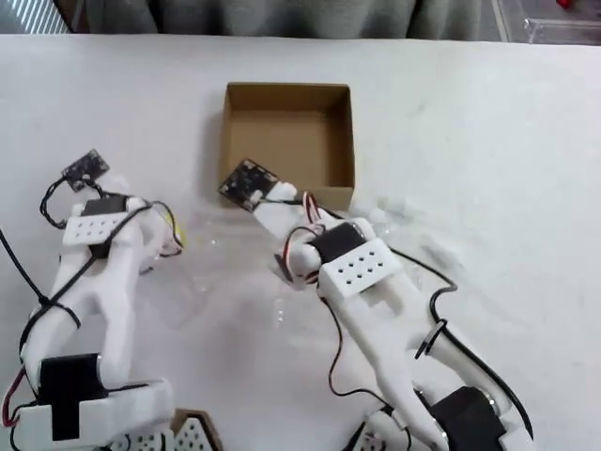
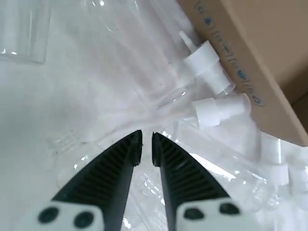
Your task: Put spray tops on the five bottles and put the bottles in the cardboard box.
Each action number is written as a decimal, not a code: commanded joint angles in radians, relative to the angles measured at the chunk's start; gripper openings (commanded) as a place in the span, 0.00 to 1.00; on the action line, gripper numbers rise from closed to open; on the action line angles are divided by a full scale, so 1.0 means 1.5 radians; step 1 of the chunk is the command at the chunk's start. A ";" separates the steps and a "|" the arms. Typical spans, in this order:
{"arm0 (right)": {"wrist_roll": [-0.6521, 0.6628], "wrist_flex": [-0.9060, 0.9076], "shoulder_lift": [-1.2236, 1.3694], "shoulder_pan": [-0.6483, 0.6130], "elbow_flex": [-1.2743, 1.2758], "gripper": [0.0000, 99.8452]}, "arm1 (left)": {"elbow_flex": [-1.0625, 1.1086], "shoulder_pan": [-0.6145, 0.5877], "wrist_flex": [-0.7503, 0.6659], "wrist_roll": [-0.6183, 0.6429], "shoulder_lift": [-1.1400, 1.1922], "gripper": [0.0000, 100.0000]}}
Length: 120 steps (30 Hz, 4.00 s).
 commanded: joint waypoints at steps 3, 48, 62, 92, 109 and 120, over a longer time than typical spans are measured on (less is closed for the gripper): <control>0.007 -0.011 -0.023 0.006 -0.003 0.02 | -0.024 0.038 -0.008 -0.216 -0.002 0.05; 0.005 -0.010 -0.023 0.030 -0.003 0.02 | -0.050 0.062 0.058 -0.414 0.006 0.25; 0.002 -0.010 -0.021 0.029 -0.001 0.02 | -0.056 0.048 0.074 -0.411 0.005 0.31; 0.002 -0.017 0.055 0.031 -0.032 0.02 | -0.071 0.026 0.095 -0.321 0.053 0.31; 0.002 -0.019 0.059 0.031 -0.032 0.02 | -0.048 0.068 0.005 -0.322 0.059 0.09; 0.002 -0.017 0.053 0.050 -0.037 0.02 | -0.058 0.039 0.020 -0.323 0.029 0.07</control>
